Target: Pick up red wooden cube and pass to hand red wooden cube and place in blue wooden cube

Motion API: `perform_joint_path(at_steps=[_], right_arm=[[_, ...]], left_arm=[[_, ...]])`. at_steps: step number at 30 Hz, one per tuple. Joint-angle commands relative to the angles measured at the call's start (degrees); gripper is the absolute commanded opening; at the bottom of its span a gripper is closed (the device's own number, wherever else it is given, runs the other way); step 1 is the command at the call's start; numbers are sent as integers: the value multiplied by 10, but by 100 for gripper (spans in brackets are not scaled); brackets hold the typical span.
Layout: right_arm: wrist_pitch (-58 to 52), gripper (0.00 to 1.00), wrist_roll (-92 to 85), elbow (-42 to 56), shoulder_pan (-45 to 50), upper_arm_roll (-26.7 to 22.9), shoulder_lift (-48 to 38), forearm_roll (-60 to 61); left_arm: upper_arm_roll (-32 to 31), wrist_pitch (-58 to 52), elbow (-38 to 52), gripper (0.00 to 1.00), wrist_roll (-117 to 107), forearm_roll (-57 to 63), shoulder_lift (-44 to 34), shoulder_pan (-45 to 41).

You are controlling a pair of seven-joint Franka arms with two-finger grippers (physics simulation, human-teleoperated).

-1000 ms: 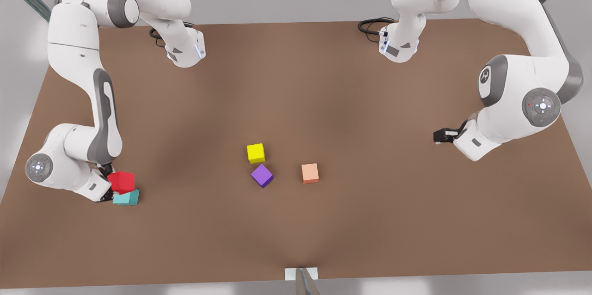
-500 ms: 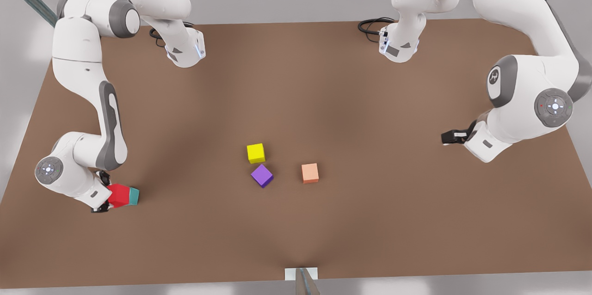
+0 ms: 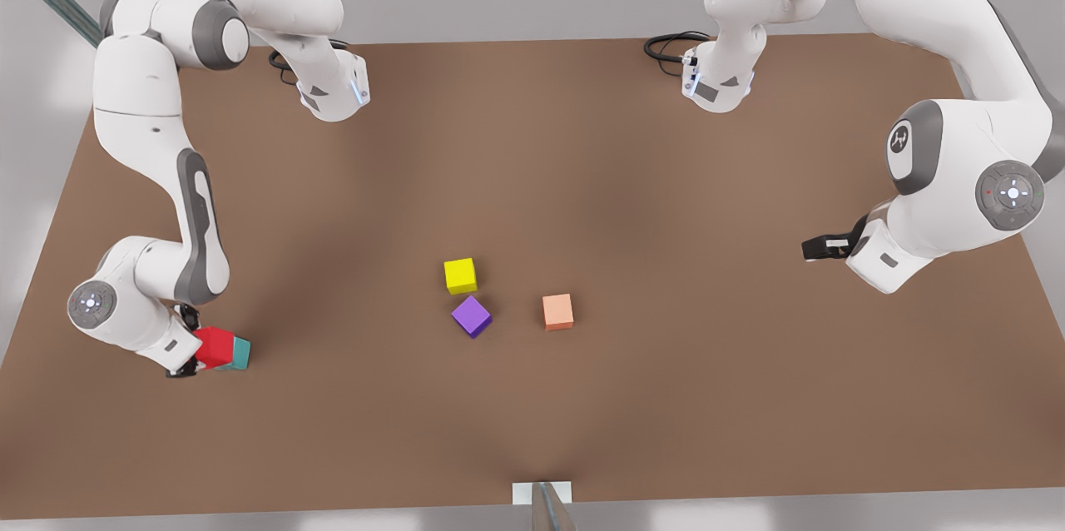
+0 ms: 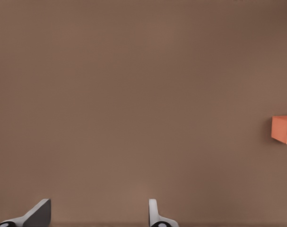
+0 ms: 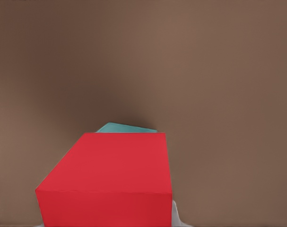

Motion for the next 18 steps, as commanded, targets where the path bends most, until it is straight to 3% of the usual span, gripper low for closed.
perform_joint_path(at_steps=[1,4,6,18], right_arm=[[-17,60,-12,-3,-4,0,-3,-2],[-17,64,-14,-8,-5,0,-6,-2],[-18,100,-13,-8,-9,0,-6,-2],[-20,100,-12,-14,-9,2,4,2]], left_arm=[[-1,0,-1,100,-6,0,0,0],[-1,0,-1,100,-6,0,0,-1],[-1,-1,-1,100,-6,0,0,-1],[-1,0,-1,100,-6,1,0,-1]])
